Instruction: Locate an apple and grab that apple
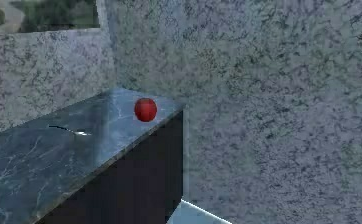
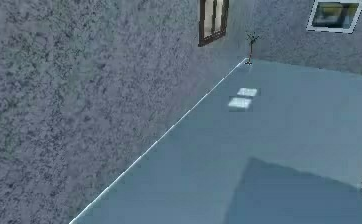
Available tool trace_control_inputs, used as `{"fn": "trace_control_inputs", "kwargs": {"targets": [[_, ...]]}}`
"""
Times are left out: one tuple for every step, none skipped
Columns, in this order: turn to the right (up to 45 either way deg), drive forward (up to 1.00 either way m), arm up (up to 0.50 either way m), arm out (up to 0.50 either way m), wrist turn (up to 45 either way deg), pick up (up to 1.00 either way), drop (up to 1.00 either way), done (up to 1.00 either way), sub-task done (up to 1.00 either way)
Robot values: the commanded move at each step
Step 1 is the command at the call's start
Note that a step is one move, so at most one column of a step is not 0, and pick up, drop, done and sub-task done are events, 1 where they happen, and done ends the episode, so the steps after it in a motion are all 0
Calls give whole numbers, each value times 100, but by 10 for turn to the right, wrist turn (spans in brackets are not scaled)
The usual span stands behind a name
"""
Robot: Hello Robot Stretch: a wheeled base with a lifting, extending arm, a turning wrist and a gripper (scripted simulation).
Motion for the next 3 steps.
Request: {"fn": "trace_control_inputs", "kwargs": {"targets": [[-450,0,0,0,0,0,0,0,0],[-450,0,0,0,0,0,0,0,0],[-450,0,0,0,0,0,0,0,0]]}}
